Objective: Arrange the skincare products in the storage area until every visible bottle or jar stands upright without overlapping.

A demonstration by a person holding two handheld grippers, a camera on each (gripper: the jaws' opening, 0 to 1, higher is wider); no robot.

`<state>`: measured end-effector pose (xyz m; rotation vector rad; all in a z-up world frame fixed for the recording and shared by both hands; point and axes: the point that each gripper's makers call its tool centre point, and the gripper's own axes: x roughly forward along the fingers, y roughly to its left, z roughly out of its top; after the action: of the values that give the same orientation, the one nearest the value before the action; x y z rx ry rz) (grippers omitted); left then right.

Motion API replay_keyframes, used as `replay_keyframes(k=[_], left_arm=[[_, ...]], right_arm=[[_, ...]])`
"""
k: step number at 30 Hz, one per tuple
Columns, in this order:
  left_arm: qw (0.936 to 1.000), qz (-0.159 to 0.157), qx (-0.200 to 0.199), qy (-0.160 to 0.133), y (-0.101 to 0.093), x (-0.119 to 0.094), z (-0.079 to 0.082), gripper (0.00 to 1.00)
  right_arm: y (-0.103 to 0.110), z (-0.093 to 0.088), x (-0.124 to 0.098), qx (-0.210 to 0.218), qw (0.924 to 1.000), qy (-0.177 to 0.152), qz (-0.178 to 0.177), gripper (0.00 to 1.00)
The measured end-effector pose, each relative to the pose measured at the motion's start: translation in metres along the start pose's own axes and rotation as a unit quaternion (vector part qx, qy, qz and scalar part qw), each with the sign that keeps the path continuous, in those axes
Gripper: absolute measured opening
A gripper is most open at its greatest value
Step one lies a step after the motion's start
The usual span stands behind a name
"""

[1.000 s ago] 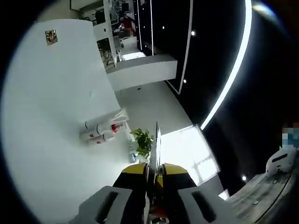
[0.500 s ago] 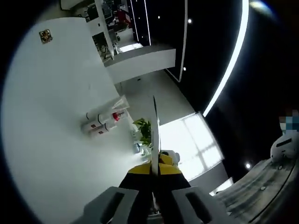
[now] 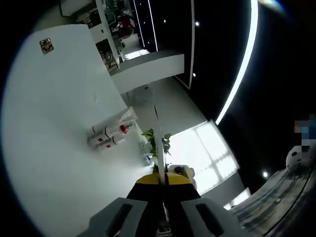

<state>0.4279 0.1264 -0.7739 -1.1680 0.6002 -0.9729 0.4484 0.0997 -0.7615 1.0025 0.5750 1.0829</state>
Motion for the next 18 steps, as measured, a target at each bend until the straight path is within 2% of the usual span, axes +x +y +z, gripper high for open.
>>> replay_keyframes(k=[3,7,10,11,14,15,18], left_arm=[[1.0000,0.001,0.000,-0.007,0.001,0.000,0.006,0.01],[0.9999,0.005,-0.003,-0.012,0.005,0.000,0.015,0.01],[0.9999,0.007,-0.003,-0.014,0.009,0.002,0.023,0.01],[0.9998,0.011,-0.005,-0.017,0.012,0.003,0.026,0.01],[0.9997,0.020,-0.009,-0.014,0.018,0.007,0.032,0.01],[0.9996,0.023,-0.010,-0.011,0.021,0.009,0.032,0.01],[0.9993,0.035,-0.013,0.001,0.030,0.015,0.035,0.01]], right_arm=[[-0.005,0.002,-0.006,-0.012,0.9996,-0.014,-0.022,0.32],[-0.014,0.005,-0.014,-0.036,0.9974,-0.029,-0.056,0.54],[-0.017,0.007,-0.021,-0.050,0.9950,-0.041,-0.076,0.66],[-0.019,0.011,-0.025,-0.052,0.9929,-0.054,-0.092,0.70],[-0.018,0.022,-0.033,-0.070,0.9870,-0.086,-0.116,0.95],[-0.019,0.025,-0.035,-0.078,0.9843,-0.093,-0.128,1.00],[-0.020,0.025,-0.047,-0.103,0.9784,-0.086,-0.157,0.99]])
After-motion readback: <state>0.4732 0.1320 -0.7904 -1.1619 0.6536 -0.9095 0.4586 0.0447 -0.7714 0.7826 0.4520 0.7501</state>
